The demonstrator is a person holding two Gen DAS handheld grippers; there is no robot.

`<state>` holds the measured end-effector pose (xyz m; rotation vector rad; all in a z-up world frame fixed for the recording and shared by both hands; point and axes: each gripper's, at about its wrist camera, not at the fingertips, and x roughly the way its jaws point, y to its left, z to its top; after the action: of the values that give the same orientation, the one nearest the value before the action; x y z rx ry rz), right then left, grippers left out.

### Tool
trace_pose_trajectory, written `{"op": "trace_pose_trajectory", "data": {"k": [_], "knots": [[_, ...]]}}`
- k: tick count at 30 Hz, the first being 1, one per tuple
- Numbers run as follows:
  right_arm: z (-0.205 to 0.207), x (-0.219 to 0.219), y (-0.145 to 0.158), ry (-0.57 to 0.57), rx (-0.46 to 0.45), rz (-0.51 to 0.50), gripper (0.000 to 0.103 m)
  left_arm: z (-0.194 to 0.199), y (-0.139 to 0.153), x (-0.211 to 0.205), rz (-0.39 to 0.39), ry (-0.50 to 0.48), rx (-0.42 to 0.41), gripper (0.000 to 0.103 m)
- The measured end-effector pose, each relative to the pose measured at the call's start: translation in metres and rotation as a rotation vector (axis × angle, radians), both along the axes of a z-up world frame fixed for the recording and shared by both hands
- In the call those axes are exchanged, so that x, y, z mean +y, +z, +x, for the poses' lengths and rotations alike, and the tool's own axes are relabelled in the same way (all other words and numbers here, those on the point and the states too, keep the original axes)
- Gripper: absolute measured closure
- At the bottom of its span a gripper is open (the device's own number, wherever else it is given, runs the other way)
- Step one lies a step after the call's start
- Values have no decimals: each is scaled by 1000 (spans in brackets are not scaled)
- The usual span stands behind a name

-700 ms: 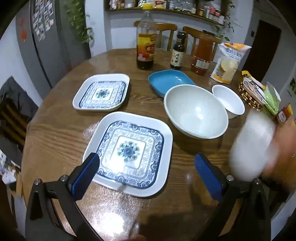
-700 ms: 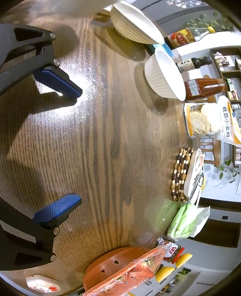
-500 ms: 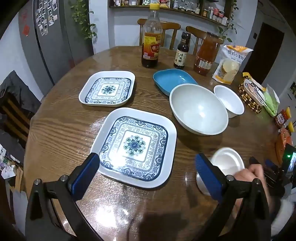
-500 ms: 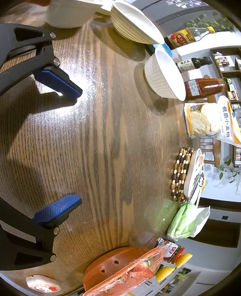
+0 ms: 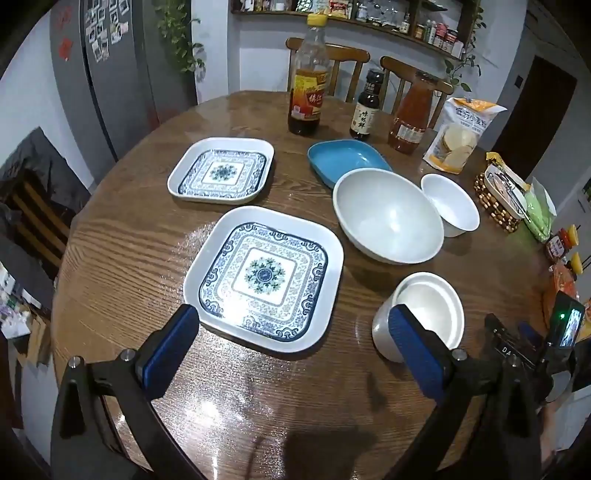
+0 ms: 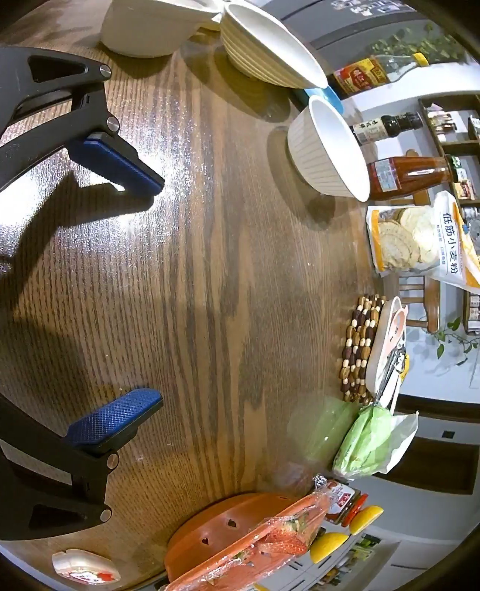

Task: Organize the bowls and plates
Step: 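Move both grippers toward the larger blue-patterned square plate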

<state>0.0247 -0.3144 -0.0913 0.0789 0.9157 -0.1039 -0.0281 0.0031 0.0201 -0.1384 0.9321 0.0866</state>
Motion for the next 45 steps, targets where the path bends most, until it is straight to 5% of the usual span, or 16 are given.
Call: {"op": "trace_pose_trajectory", "data": {"k": [5, 12, 17, 45], "knots": [[-10, 7, 12, -15, 30, 24, 0, -9, 8, -14, 34, -17, -28, 0], [-57, 74, 98, 268, -99, 24, 0, -17, 18, -15, 105, 9, -60, 0], [-70, 114, 125, 390, -146, 10, 0, -19, 21, -12, 138, 24, -56, 0], [-66, 138, 121, 401, -103, 16, 0, -19, 16, 11, 107, 40, -30, 0]]}}
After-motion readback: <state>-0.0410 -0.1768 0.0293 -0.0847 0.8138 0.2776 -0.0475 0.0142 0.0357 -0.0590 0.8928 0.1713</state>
